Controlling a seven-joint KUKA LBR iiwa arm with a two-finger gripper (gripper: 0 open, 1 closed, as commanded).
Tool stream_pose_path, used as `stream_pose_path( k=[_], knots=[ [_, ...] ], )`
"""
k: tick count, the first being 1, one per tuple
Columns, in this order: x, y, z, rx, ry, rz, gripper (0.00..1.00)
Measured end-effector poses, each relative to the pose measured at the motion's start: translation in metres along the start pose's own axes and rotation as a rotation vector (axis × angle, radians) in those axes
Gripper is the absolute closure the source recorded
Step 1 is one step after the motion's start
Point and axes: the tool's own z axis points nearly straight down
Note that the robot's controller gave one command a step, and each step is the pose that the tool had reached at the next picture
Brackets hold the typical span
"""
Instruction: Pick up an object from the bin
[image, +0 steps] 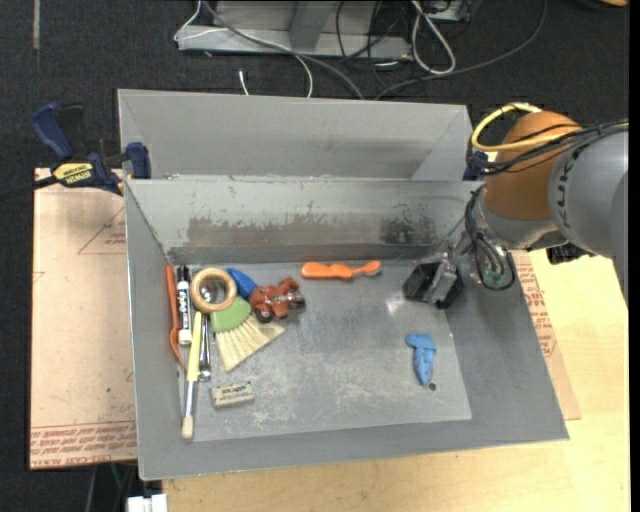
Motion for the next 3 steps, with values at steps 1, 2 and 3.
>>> stream_pose_path(
  k=[1, 2, 3],
  knots=[
    [0.000, 0.000, 0.000, 0.000, 0.000, 0.000, 1.00],
    [0.002, 0.000, -0.017, 0.001, 0.005, -0.001, 1.00],
    [-0.001, 0.000, -0.043, 0.000, -0.001, -0.001, 1.00]
  ],
)
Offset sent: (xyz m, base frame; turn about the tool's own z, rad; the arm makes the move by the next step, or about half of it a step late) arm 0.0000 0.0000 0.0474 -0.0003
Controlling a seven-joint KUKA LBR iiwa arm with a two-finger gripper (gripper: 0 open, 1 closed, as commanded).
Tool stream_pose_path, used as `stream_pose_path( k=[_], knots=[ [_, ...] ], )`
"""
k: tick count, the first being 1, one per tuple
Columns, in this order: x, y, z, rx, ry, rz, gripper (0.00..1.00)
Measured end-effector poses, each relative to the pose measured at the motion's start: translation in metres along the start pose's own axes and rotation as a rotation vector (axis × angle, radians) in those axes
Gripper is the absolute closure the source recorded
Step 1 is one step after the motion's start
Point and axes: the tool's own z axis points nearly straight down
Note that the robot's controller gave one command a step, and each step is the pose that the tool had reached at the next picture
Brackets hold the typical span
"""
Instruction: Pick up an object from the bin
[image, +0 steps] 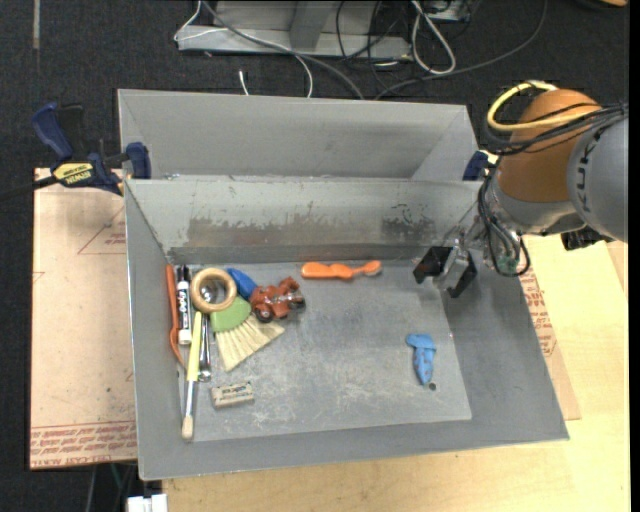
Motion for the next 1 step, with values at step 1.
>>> stream_pose_path(
  k=[1],
  knots=[
    [-0.0013, 0.0001, -0.0227, 0.000, -0.004, 0.000, 1.00]
  ],
)
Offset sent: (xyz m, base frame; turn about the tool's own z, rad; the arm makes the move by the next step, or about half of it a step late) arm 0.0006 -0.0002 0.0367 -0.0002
